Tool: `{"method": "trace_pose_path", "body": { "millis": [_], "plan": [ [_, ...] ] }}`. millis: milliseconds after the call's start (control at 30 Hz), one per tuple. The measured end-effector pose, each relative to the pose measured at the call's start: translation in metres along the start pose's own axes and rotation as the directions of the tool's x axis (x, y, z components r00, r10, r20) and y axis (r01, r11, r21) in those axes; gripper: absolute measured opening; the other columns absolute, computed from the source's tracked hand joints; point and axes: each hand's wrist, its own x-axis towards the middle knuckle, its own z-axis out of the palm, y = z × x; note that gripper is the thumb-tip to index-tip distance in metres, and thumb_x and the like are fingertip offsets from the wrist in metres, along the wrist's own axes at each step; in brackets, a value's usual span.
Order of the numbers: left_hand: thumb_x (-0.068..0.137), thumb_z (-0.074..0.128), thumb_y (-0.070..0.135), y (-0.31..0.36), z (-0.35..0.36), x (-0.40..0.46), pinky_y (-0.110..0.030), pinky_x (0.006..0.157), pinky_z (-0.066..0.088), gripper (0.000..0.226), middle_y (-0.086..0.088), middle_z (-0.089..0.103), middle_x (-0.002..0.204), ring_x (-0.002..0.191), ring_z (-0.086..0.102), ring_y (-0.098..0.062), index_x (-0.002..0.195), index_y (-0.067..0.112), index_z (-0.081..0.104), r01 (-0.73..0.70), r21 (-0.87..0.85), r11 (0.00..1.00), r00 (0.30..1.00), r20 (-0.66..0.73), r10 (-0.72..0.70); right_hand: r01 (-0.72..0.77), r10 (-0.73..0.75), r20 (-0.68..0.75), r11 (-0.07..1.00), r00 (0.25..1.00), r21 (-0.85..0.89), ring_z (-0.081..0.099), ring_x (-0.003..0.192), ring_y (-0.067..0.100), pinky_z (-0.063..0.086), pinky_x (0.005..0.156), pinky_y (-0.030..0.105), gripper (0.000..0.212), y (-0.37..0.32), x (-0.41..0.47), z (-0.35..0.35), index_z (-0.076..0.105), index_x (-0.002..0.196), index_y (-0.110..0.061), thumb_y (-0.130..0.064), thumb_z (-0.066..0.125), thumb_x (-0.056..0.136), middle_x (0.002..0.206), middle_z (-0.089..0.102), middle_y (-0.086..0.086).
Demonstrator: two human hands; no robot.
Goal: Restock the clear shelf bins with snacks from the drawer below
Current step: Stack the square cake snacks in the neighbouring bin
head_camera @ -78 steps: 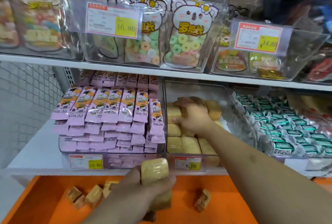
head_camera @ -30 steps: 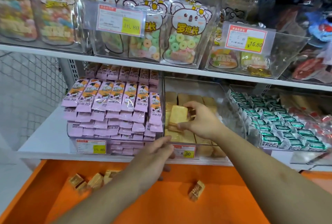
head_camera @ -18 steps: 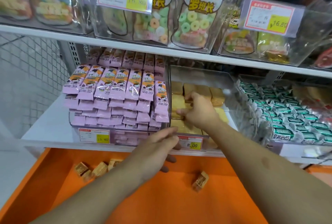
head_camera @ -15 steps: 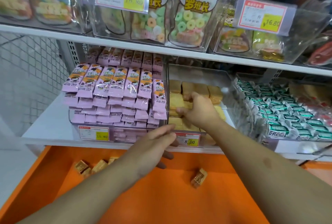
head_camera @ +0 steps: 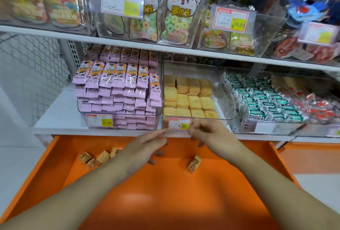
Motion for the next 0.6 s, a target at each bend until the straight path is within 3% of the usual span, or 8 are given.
{"method": "trace_pose_path", "body": {
  "millis": [67, 133, 233, 300, 367, 400, 500, 600],
  "plan": [
    [0.102, 0.062, 0.037, -0.02, 0.001, -0.002, -0.042, 0.093, 0.057, 0.037, 0.011, 0.071, 0.124, 0.103, 0.073, -0.013, 0.137, 0.046, 0.059, 0.033, 0.057, 0.998, 0.999, -0.02, -0.032, -0.094, 0.097, 0.036, 0.993, 0.995, -0.072, 0.066, 0.074, 0.027, 0.057, 0.072, 0.049, 0.02, 0.034, 0.0, 0.017, 0.072, 0.091, -0.016, -0.035, 0.071, 0.092, 0.084, 0.07, 0.016],
    [0.098, 0.068, 0.041, -0.045, -0.002, 0.001, -0.034, 0.092, 0.055, 0.042, 0.011, 0.069, 0.125, 0.107, 0.07, -0.012, 0.139, 0.042, 0.059, 0.075, 0.13, 0.989, 0.997, -0.044, -0.07, -0.201, 0.214, 0.09, 0.971, 0.973, -0.132, 0.073, 0.076, 0.026, 0.06, 0.073, 0.041, 0.017, 0.075, 0.004, 0.033, 0.068, 0.096, -0.016, -0.032, 0.073, 0.091, 0.081, 0.073, 0.004],
    [0.082, 0.074, 0.056, -0.089, -0.015, 0.012, -0.017, 0.088, 0.047, 0.061, 0.01, 0.062, 0.135, 0.116, 0.061, -0.008, 0.139, 0.044, 0.057, 0.142, 0.265, 0.954, 0.989, -0.074, -0.127, -0.275, 0.314, 0.104, 0.919, 0.944, -0.282, 0.072, 0.099, 0.017, 0.057, 0.084, 0.035, 0.037, 0.132, 0.009, 0.052, 0.064, 0.112, -0.032, -0.052, 0.071, 0.082, 0.101, 0.075, -0.007],
    [0.087, 0.076, 0.052, -0.118, -0.025, 0.022, -0.021, 0.088, 0.049, 0.062, 0.016, 0.052, 0.141, 0.118, 0.057, -0.009, 0.144, 0.047, 0.051, 0.188, 0.312, 0.931, 0.98, -0.115, -0.16, -0.307, 0.358, 0.076, 0.878, 0.931, -0.368, 0.063, 0.115, 0.019, 0.049, 0.084, 0.027, 0.047, 0.161, 0.013, 0.061, 0.059, 0.131, -0.035, -0.047, 0.074, 0.088, 0.119, 0.069, -0.005],
    [0.087, 0.076, 0.053, -0.147, -0.033, 0.036, -0.014, 0.079, 0.048, 0.071, 0.02, 0.041, 0.143, 0.117, 0.054, -0.007, 0.151, 0.046, 0.044, 0.225, 0.359, 0.906, 0.973, -0.14, -0.186, -0.328, 0.379, 0.052, 0.854, 0.924, -0.403, 0.056, 0.126, 0.026, 0.045, 0.09, 0.026, 0.06, 0.188, 0.02, 0.067, 0.052, 0.142, -0.036, -0.039, 0.077, 0.088, 0.132, 0.06, 0.005],
    [0.084, 0.078, 0.058, -0.159, -0.038, 0.043, -0.014, 0.083, 0.048, 0.078, 0.02, 0.037, 0.148, 0.121, 0.053, -0.008, 0.152, 0.046, 0.042, 0.24, 0.379, 0.894, 0.968, -0.158, -0.193, -0.341, 0.393, 0.045, 0.845, 0.918, -0.411, 0.052, 0.13, 0.027, 0.043, 0.093, 0.025, 0.066, 0.2, 0.025, 0.071, 0.048, 0.146, -0.037, -0.038, 0.078, 0.087, 0.137, 0.054, 0.008],
    [0.072, 0.078, 0.069, -0.195, -0.055, 0.069, -0.036, 0.119, 0.036, 0.093, 0.003, 0.026, 0.165, 0.148, 0.036, -0.023, 0.154, 0.049, 0.037, 0.32, 0.451, 0.833, 0.941, -0.252, -0.226, -0.358, 0.413, 0.041, 0.829, 0.91, -0.43, 0.038, 0.146, 0.029, 0.041, 0.105, 0.027, 0.082, 0.234, 0.044, 0.084, 0.038, 0.153, -0.042, -0.037, 0.081, 0.084, 0.154, 0.038, 0.011],
    [0.065, 0.072, 0.073, -0.212, -0.066, 0.094, -0.038, 0.126, 0.024, 0.099, 0.004, 0.017, 0.164, 0.153, 0.025, -0.025, 0.154, 0.047, 0.037, 0.365, 0.525, 0.769, 0.919, -0.336, -0.206, -0.356, 0.404, 0.02, 0.827, 0.915, -0.435, 0.019, 0.158, 0.027, 0.039, 0.113, 0.033, 0.088, 0.258, 0.06, 0.091, 0.032, 0.158, -0.043, -0.038, 0.081, 0.085, 0.166, 0.025, 0.005]
  ]
}}
